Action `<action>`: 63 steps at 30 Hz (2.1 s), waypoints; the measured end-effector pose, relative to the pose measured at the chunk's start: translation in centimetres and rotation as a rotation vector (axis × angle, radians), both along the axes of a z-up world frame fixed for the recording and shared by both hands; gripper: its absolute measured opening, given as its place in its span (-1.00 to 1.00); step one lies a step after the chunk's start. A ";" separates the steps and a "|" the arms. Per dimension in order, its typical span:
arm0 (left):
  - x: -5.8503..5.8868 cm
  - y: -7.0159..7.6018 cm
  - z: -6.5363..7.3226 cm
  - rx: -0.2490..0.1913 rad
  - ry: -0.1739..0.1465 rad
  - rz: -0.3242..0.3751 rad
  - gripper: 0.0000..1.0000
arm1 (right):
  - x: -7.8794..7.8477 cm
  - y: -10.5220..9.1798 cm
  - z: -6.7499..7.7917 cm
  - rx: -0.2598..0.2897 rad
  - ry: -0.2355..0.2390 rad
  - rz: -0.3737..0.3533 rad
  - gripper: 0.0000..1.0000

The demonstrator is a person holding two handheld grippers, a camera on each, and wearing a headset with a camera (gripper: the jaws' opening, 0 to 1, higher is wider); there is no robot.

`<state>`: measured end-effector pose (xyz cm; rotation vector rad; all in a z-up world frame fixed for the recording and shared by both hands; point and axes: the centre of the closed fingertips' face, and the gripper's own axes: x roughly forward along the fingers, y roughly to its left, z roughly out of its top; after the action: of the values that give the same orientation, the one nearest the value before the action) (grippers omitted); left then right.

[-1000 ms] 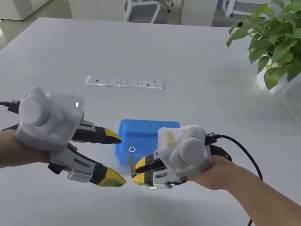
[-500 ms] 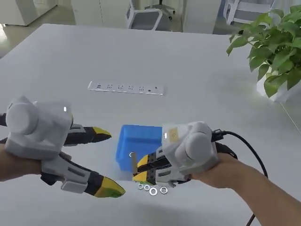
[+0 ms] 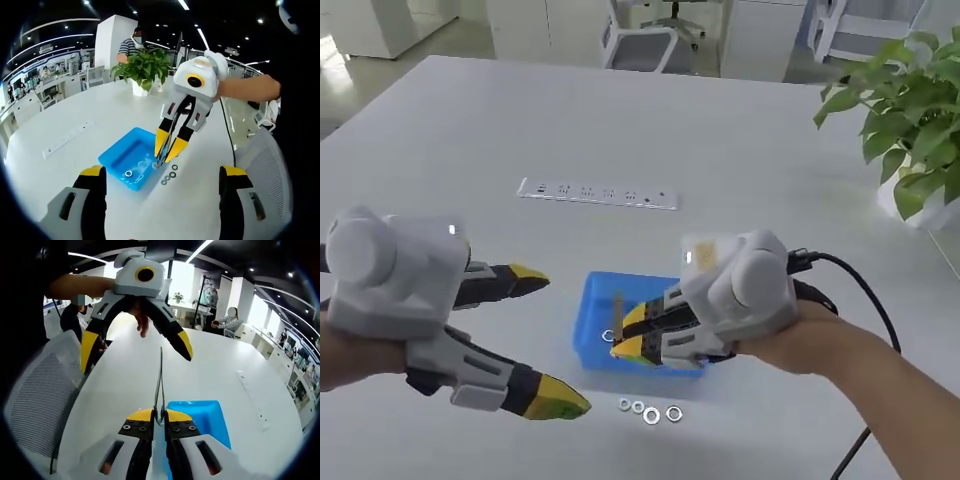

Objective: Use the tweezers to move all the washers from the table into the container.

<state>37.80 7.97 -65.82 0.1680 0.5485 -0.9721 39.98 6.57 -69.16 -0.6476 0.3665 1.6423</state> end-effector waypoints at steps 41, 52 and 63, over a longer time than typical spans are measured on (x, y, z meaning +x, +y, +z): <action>3.5 -0.6 -0.1 0.006 -0.078 0.063 0.36 | 5.6 0.9 -4.9 0.014 0.011 0.030 -0.83; 3.7 -0.3 -0.4 0.006 -0.071 0.066 0.33 | 5.9 1.0 -6.8 -0.005 0.034 0.037 -0.83; 3.9 -0.2 -0.8 0.009 -0.066 0.060 0.30 | 5.6 0.9 -7.9 -0.017 0.056 0.039 -0.83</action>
<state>41.69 7.78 -66.57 0.1905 0.4945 -0.9025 45.58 7.47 -77.02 -0.6262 0.4109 1.6988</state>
